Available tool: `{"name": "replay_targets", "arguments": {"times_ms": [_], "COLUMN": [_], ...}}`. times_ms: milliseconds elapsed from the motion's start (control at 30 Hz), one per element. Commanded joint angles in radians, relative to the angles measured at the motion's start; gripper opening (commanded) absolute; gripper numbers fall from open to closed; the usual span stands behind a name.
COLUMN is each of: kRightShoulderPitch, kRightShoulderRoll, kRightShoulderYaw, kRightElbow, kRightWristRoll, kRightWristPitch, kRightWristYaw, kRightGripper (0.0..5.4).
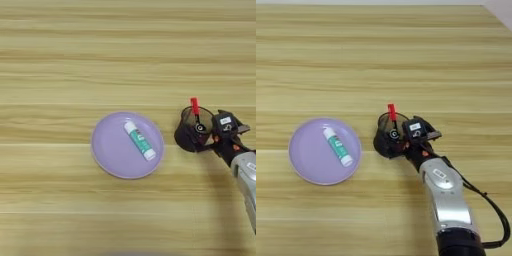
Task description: Move the objects on the table
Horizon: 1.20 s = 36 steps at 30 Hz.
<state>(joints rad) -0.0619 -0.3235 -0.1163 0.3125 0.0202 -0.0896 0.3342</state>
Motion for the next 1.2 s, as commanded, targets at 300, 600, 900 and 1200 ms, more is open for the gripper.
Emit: {"name": "replay_targets", "arguments": {"times_ms": [300, 600, 900, 1200], "kRightShoulderPitch": [-0.035, -0.036, -0.039, -0.037], "kRightShoulderRoll": [-0.015, -0.015, -0.014, -0.011], "kRightShoulderYaw": [-0.003, -0.003, -0.002, 0.006], "kRightElbow": [-0.051, -0.046, -0.041, -0.038], "kRightWristRoll": [0.006, 0.005, 0.003, 0.001], "kRightWristPitch": [-0.003, -0.001, -0.004, -0.006], "kRightWristYaw": [-0.006, -0.007, -0.009, -0.004], "kRightGripper": [5.23, 4.39, 3.35, 2.18]}}
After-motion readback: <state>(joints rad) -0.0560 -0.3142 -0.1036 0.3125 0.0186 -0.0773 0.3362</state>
